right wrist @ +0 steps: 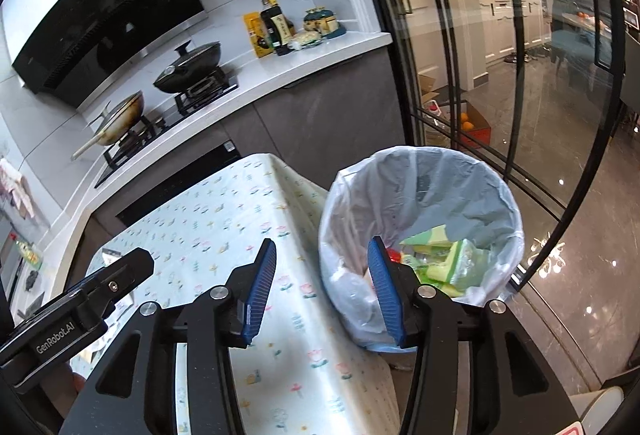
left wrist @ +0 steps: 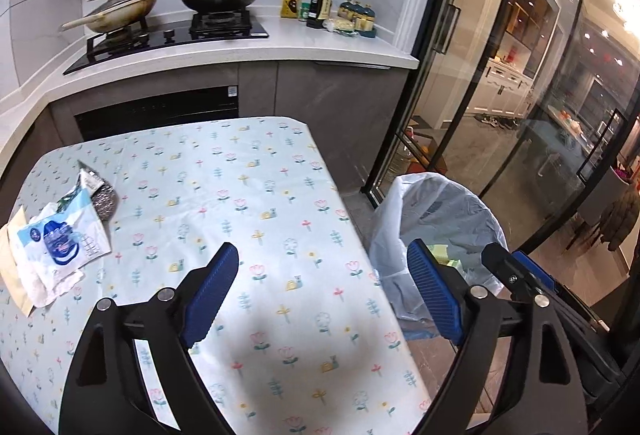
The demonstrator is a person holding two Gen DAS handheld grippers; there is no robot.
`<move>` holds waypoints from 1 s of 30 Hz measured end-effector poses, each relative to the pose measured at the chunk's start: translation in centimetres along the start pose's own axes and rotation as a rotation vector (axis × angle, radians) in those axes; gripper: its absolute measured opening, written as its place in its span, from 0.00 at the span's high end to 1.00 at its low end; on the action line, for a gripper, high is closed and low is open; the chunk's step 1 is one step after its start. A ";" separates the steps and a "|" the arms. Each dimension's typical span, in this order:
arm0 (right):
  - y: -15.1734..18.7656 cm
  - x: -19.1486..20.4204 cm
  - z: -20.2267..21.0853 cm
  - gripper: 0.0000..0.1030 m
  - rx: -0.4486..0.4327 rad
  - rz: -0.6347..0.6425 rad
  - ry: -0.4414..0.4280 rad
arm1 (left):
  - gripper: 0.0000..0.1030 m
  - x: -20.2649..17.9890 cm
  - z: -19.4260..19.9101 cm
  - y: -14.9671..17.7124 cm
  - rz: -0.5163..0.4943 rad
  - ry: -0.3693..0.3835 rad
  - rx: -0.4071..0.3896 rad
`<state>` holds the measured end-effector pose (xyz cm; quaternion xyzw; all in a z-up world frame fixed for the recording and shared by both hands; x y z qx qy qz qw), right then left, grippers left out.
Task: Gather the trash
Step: 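Move both tools back over the remaining trash on the table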
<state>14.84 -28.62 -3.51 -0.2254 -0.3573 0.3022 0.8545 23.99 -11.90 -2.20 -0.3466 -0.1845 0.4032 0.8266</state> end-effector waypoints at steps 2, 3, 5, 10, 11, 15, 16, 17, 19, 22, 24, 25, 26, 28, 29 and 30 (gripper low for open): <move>0.7 1.3 0.0 0.54 0.009 0.019 -0.010 | 0.20 1.2 0.5 0.5 0.019 -0.009 0.001; 1.1 1.9 0.1 0.54 0.013 0.029 -0.014 | 0.20 2.0 0.8 0.8 0.030 -0.013 0.000; 1.9 3.2 0.1 0.55 0.022 0.052 -0.022 | 0.19 3.2 1.4 1.3 0.050 -0.021 0.000; 4.1 6.2 0.1 0.54 0.048 0.088 -0.047 | 0.19 6.9 2.8 3.0 0.089 -0.057 0.002; 4.5 6.7 0.1 0.54 0.054 0.093 -0.051 | 0.19 7.6 3.1 3.4 0.097 -0.065 0.003; 6.3 9.1 -0.2 0.54 0.081 0.114 -0.072 | 0.19 11.2 4.2 5.3 0.143 -0.101 0.017; 6.8 9.7 -0.3 0.54 0.087 0.120 -0.076 | 0.19 12.0 4.4 5.6 0.152 -0.109 0.019; 7.4 10.5 -0.4 0.54 0.096 0.130 -0.081 | 0.19 13.0 4.7 6.1 0.164 -0.121 0.022; 8.3 11.7 -0.7 0.54 0.110 0.146 -0.089 | 0.19 15.0 5.2 6.9 0.191 -0.143 0.027; 10.0 13.7 -1.2 0.54 0.132 0.171 -0.102 | 0.19 18.0 5.9 8.4 0.233 -0.166 0.037; 11.2 15.1 -1.6 0.54 0.148 0.188 -0.109 | 0.19 19.8 6.3 9.5 0.254 -0.185 0.047; 11.8 15.6 -1.8 0.54 0.156 0.195 -0.113 | 0.19 20.6 6.5 10.0 0.263 -0.194 0.052; 12.4 16.3 -2.0 0.54 0.164 0.203 -0.115 | 0.18 21.6 6.7 10.6 0.276 -0.201 0.057; 13.3 17.3 -2.4 0.53 0.178 0.215 -0.119 | 0.13 23.4 7.1 11.6 0.306 -0.212 0.065; 13.8 17.7 -2.7 0.51 0.185 0.219 -0.122 | 0.12 24.2 7.3 12.2 0.324 -0.219 0.066; 14.1 18.2 -2.8 0.49 0.189 0.222 -0.126 | 0.12 25.1 7.5 12.7 0.341 -0.223 0.068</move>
Point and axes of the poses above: each gripper's, at about its wrist camera, not at the fingertips, and z roughly against the way its jaws point, x to its left, y to its underside, the point moved 1 cm from there along -z, roughly the way its jaws point, and after that the axes turned 15 degrees about -z, right-handed, at the moved point
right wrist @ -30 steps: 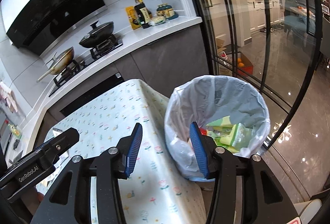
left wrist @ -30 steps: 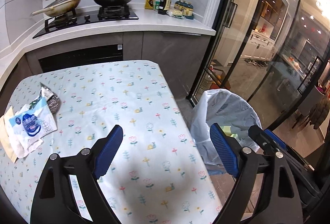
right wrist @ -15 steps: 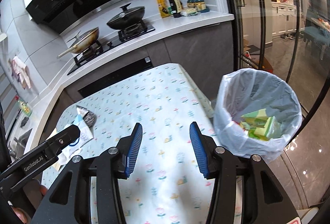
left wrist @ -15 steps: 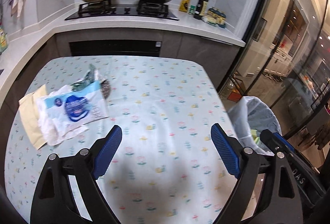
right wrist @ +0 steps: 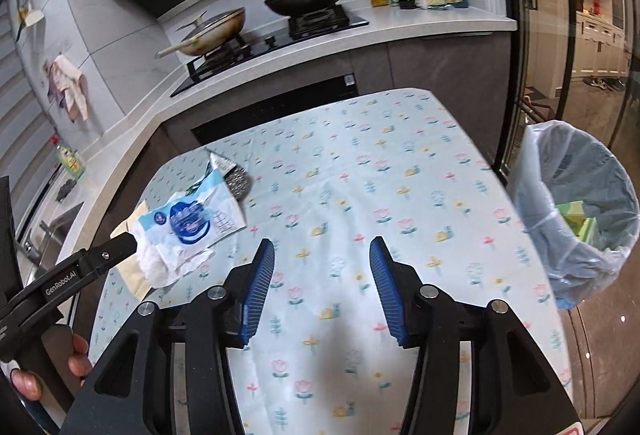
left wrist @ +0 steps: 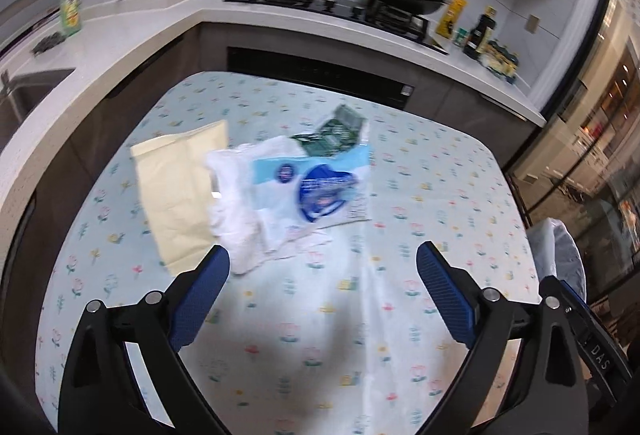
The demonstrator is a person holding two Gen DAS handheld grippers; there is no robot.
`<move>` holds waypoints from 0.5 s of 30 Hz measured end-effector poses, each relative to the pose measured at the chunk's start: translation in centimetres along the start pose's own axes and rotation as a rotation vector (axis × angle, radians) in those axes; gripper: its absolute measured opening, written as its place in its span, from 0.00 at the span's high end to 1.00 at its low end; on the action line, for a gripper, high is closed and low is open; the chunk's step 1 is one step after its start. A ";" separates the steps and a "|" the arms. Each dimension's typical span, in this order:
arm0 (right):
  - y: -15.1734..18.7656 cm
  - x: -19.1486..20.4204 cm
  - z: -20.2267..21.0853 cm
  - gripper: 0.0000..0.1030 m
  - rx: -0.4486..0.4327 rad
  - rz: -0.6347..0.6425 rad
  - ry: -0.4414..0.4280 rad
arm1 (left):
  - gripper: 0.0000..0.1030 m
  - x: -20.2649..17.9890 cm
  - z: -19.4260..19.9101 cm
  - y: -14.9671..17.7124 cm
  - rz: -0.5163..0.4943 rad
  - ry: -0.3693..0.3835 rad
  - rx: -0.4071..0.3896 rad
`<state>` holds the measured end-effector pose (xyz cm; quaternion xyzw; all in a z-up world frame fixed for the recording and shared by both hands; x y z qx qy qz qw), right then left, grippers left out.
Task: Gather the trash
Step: 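Move both tools back over the remaining trash on the table, then grasp the beige packet with the left tool while the right grasps the blue-white bag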
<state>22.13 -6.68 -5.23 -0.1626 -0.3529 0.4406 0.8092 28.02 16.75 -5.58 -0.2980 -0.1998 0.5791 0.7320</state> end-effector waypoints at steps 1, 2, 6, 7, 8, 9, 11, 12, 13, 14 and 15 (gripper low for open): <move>0.3 0.7 -0.4 0.48 0.006 0.006 -0.003 | 0.12 1.2 -0.1 0.2 0.015 -0.007 0.006; 0.4 1.0 -0.7 0.47 0.011 0.012 -0.006 | 0.12 2.2 -0.3 0.4 0.026 -0.017 0.011; 1.0 3.0 -2.1 0.44 0.032 0.038 -0.014 | 0.12 6.0 -0.8 1.0 0.077 -0.048 0.029; 1.1 3.5 -2.5 0.44 0.038 0.042 -0.016 | 0.12 7.1 -1.0 1.1 0.096 -0.052 0.033; 1.2 4.0 -3.0 0.44 0.045 0.046 -0.017 | 0.12 8.1 -1.2 1.2 0.111 -0.056 0.037; 1.3 4.4 -3.4 0.43 0.051 0.048 -0.018 | 0.12 8.8 -1.4 1.3 0.120 -0.058 0.040; 1.4 5.1 -4.3 0.40 0.063 0.048 -0.024 | 0.12 10.3 -2.0 1.4 0.135 -0.067 0.054; 1.5 5.5 -4.7 0.39 0.069 0.047 -0.030 | 0.12 11.0 -2.3 1.4 0.141 -0.071 0.059; 1.6 5.9 -5.1 0.39 0.076 0.045 -0.035 | 0.12 11.7 -2.6 1.5 0.148 -0.072 0.063; 1.7 6.3 -5.5 0.39 0.083 0.045 -0.040 | 0.12 12.3 -3.0 1.6 0.156 -0.070 0.068; 1.9 6.8 -5.9 0.39 0.091 0.043 -0.044 | 0.12 12.8 -3.4 1.7 0.164 -0.065 0.073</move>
Point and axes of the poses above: each gripper's, at about its wrist camera, not at the fingertips, and z roughly against the way its jaws point, x to its left, y to its underside, the point moved 1 cm from there along -z, roughly the way its jaws point, and after that the axes turned 15 degrees about -z, right-handed, at the moved point
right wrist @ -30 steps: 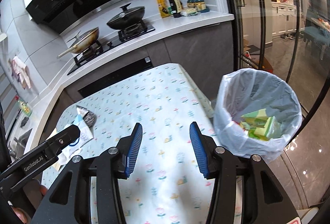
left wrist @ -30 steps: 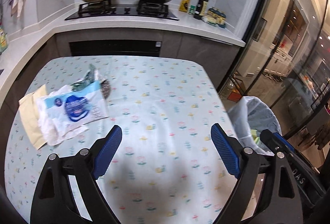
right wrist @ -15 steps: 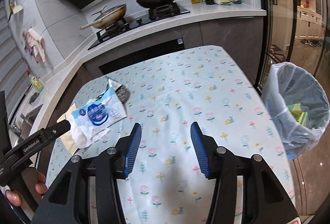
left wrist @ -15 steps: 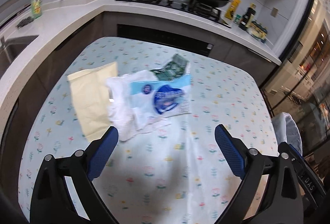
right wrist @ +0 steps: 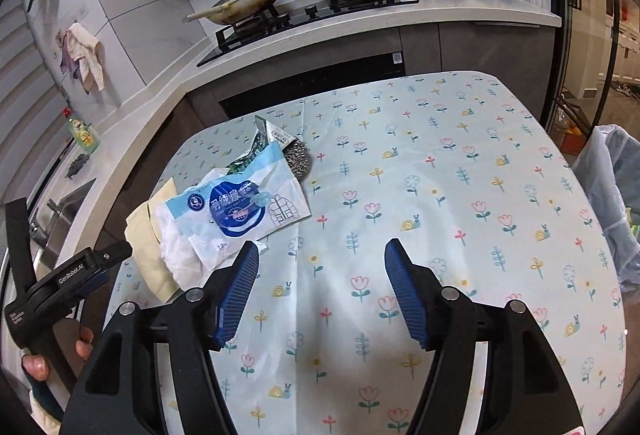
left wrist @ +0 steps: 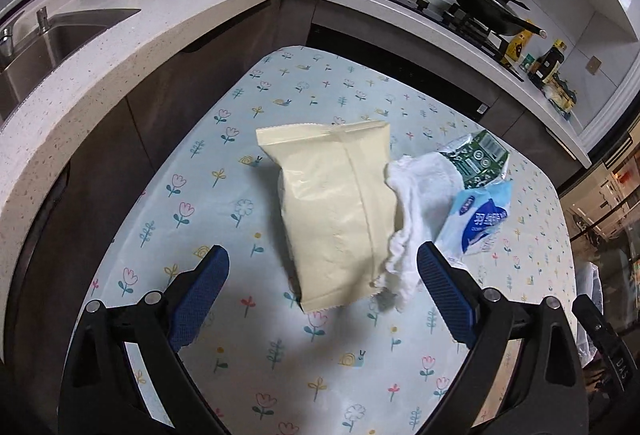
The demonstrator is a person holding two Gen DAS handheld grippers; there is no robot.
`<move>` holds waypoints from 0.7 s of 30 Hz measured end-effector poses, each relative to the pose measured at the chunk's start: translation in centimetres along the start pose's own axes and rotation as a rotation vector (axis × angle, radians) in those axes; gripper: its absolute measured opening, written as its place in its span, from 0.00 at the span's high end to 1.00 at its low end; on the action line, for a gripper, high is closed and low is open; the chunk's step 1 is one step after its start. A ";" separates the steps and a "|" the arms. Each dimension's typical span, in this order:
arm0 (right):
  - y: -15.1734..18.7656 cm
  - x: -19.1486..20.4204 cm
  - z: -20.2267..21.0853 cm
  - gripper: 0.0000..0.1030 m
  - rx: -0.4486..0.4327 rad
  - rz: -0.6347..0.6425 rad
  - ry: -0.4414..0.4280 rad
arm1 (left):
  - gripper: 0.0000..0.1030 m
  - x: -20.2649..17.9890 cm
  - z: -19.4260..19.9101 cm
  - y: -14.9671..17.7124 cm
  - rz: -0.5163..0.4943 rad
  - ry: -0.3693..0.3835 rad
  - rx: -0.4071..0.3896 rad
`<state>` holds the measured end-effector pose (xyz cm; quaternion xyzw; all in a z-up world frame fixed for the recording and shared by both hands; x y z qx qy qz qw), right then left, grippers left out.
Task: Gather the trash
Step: 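Grasp the beige packet with the left tool while the right grasps the blue-white bag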
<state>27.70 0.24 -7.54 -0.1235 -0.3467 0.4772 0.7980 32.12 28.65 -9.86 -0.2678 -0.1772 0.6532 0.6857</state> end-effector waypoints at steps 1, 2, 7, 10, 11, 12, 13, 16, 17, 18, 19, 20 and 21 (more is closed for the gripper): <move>0.1 0.5 -0.5 0.38 0.009 -0.003 -0.005 | 0.12 0.4 -0.4 -0.1 0.008 0.012 0.005; 0.1 0.8 -0.9 0.38 0.016 -0.003 -0.010 | 0.12 0.7 -0.8 -0.1 0.014 0.023 0.010; 0.5 4.1 -3.1 0.38 0.042 0.026 -0.035 | 0.14 0.9 -2.4 -0.5 0.014 0.076 0.015; 0.7 5.7 -4.1 0.38 0.049 0.039 -0.046 | 0.19 0.5 -3.2 -0.8 0.009 0.118 0.017; 0.8 6.3 -4.6 0.38 0.051 0.041 -0.049 | 0.23 0.3 -3.5 -0.9 0.006 0.131 0.020; 0.8 6.7 -5.0 0.38 0.053 0.039 -0.051 | 0.26 0.1 -3.7 -0.9 0.003 0.144 0.020; 0.8 7.1 -5.4 0.38 0.055 0.036 -0.053 | 0.32 -0.1 -3.8 -1.0 -0.001 0.155 0.021; 0.8 7.8 -6.5 0.38 0.062 0.021 -0.056 | 0.48 -0.6 -4.0 -0.9 -0.010 0.170 0.019; 0.8 8.0 -6.9 0.38 0.060 0.017 -0.050 | 0.57 -0.8 -4.1 -0.9 -0.010 0.182 0.021; 0.8 8.1 -7.2 0.38 0.058 0.014 -0.045 | 0.60 -0.9 -4.1 -0.8 -0.012 0.196 0.025; 0.7 8.1 -7.4 0.38 0.056 0.011 -0.040 | 0.65 -1.0 -4.1 -0.8 -0.013 0.211 0.025; 0.7 8.1 -7.7 0.38 0.053 0.010 -0.029 | 0.70 -1.1 -4.1 -0.7 -0.015 0.215 0.024; 0.7 8.1 -7.9 0.38 0.049 0.009 -0.014 | 0.71 -1.2 -4.0 -0.7 -0.016 0.215 0.022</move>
Point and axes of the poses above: each gripper's, at about its wrist camera, not at the fingertips, and z roughly against the way its jaws point, x to its left, y to its underside, the point moved 1 cm from there along -z, roughly the way its jaws point, and after that the axes turned 15 degrees about -z, right-handed, at the moved point
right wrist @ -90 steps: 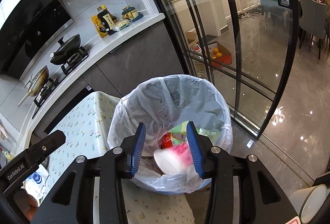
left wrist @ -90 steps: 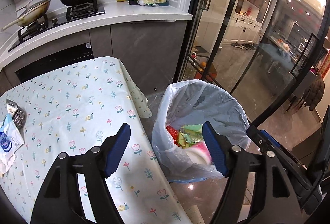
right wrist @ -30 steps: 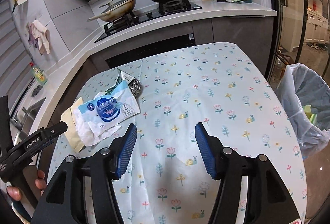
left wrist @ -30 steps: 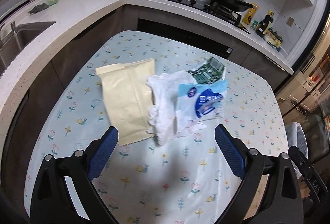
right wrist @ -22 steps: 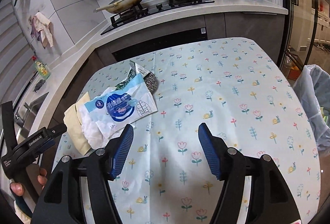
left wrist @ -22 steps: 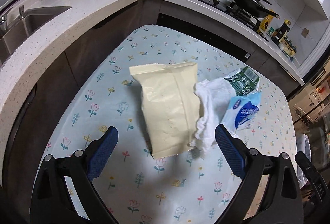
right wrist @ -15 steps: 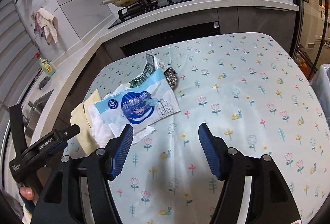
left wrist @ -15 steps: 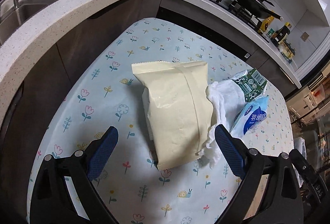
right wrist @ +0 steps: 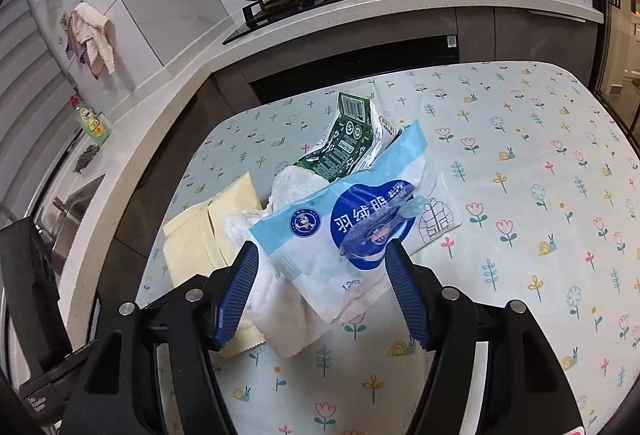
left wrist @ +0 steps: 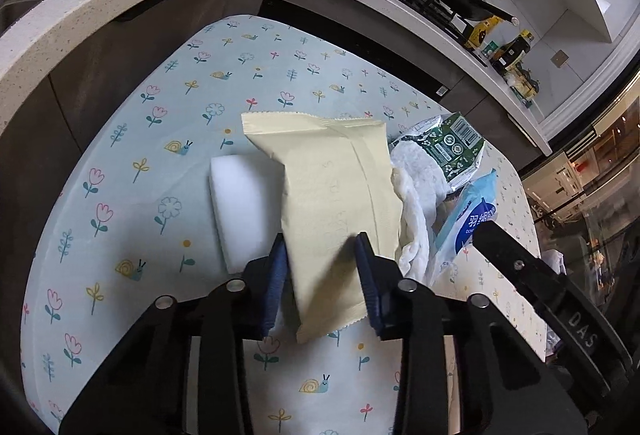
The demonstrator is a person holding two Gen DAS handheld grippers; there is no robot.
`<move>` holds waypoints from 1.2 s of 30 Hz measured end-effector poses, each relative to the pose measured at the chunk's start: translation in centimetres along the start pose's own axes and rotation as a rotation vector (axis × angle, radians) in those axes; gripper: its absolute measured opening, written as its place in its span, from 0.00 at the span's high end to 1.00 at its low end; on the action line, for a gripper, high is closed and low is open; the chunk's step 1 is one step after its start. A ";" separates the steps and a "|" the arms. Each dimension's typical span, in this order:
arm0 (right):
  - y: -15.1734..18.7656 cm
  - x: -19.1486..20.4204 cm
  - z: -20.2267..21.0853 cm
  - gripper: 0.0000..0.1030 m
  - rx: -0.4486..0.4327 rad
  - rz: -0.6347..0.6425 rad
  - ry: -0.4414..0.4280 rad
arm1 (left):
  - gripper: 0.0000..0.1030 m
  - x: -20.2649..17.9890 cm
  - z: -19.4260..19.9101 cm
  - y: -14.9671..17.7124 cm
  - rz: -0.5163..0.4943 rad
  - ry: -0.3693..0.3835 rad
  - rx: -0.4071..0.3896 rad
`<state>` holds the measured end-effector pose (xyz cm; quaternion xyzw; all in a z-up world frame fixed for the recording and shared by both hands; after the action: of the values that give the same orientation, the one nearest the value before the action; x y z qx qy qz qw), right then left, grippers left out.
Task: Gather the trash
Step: 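Grasp the beige packet with the left tool while the right grasps the blue-white bag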
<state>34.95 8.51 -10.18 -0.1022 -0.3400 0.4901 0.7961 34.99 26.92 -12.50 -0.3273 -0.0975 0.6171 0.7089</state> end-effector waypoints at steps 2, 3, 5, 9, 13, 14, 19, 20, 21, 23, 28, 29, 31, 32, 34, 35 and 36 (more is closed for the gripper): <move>0.0 -0.4 -0.2 0.42 -0.012 0.000 0.022 | 0.73 -0.3 0.1 0.0 -0.005 -0.001 -0.005; 0.0 -0.7 -0.3 0.44 -0.014 -0.002 0.032 | 0.75 -0.4 0.2 0.0 -0.008 0.001 -0.007; -0.1 -1.6 -0.6 0.52 -0.007 -0.017 0.049 | 0.79 -0.8 0.4 0.1 -0.018 0.005 -0.009; -0.8 -3.6 -1.2 0.72 -0.006 -0.049 0.078 | 0.81 -1.7 0.9 0.3 -0.031 0.020 -0.013; -1.3 -5.5 -1.3 0.99 0.016 -0.076 0.075 | 0.82 -2.9 1.1 0.7 -0.047 0.024 -0.008; -1.3 -5.8 -1.0 0.99 0.010 -0.080 0.073 | 0.82 -3.1 1.2 0.9 -0.053 0.024 -0.006; -0.8 -6.9 1.1 1.00 -0.019 -0.055 0.076 | 0.81 -3.7 1.1 1.8 -0.053 0.038 0.012; -0.7 -7.0 1.4 1.00 -0.014 -0.047 0.072 | 0.80 -3.9 1.1 2.0 -0.052 0.037 0.013; -0.7 -6.9 1.6 0.99 -0.005 -0.037 0.063 | 0.78 -4.0 1.0 2.2 -0.050 0.037 0.016; -0.5 -6.7 1.8 0.98 -0.012 -0.025 0.071 | 0.56 -4.2 0.7 2.4 -0.038 0.039 0.027; -0.8 -6.9 2.1 0.79 -0.023 -0.040 0.070 | 0.34 -4.2 -0.4 2.5 0.002 0.017 0.039; -0.8 -7.1 2.0 0.77 -0.024 -0.043 0.072 | 0.34 -4.2 -0.7 2.5 0.007 0.017 0.044; -1.0 -7.3 1.9 0.74 -0.023 -0.045 0.073 | 0.50 -4.2 -1.4 2.4 0.009 0.021 0.049; -1.1 -7.4 1.8 0.69 -0.024 -0.046 0.078 | 0.67 -4.3 -1.6 2.3 0.001 0.028 0.054; -1.3 -7.7 1.7 0.63 -0.030 -0.046 0.084 | 0.78 -4.6 -1.8 2.3 -0.013 0.045 0.060; -1.4 -7.7 1.6 0.60 -0.032 -0.046 0.087 | 0.83 -4.7 -1.6 2.3 -0.018 0.041 0.052; -1.7 -7.8 1.5 0.56 -0.038 -0.047 0.092 | 0.86 -4.8 -1.2 2.2 -0.026 0.036 0.039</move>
<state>32.95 0.75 -11.68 -0.1316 -0.3145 0.4597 0.8200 32.77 22.00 -13.47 -0.3230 -0.0769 0.6038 0.7247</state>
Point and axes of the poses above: each gripper's, at about its wrist camera, not at the fingertips, and z roughly against the way its jaws point, x to its left, y to its underside, the point moved 1 cm from there along -z, roughly the way its jaws point, and after that the axes turned 15 degrees about -z, right-handed, at the moved point
